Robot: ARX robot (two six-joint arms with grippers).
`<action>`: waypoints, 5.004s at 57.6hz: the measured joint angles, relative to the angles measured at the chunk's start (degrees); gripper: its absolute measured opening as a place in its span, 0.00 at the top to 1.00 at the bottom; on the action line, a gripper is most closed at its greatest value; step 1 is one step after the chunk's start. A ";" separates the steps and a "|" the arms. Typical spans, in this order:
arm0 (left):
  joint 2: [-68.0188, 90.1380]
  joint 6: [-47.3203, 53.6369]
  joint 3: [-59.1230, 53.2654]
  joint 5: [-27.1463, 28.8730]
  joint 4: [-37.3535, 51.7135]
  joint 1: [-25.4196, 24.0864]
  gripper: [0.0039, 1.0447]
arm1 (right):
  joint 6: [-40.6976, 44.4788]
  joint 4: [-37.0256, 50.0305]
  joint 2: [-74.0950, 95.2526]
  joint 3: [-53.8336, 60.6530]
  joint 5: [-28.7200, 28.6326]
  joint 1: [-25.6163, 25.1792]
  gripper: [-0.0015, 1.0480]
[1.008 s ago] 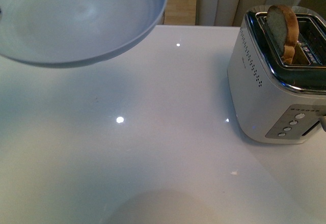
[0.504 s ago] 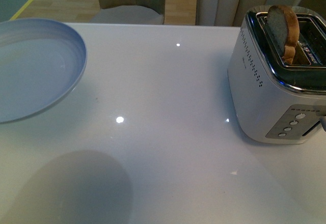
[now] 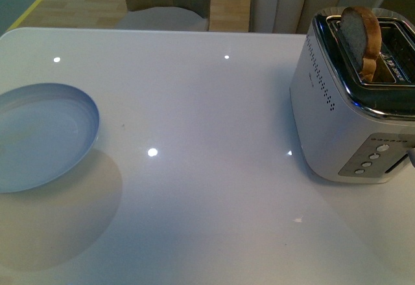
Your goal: Left arm holds plate, right arm toasts bread
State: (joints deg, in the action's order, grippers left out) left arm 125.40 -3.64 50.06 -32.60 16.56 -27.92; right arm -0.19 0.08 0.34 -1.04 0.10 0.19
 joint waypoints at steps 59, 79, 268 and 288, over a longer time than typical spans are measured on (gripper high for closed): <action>13.35 -0.02 8.74 1.51 1.22 2.67 0.67 | 0.00 0.00 -0.02 0.00 0.00 0.00 0.08; 3.21 -2.03 5.62 2.43 0.48 3.26 0.16 | 0.00 0.00 -0.02 0.00 0.00 0.00 0.08; -125.04 3.02 -49.31 32.61 -16.48 27.78 0.55 | 0.02 0.00 -0.04 0.00 0.00 0.00 0.08; -125.04 3.10 -49.31 32.61 -16.48 27.78 0.07 | 0.00 0.00 -0.04 0.00 0.00 0.00 0.08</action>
State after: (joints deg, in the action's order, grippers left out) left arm 0.36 -0.54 0.75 0.01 0.08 -0.14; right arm -0.19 0.08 0.30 -1.04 0.10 0.19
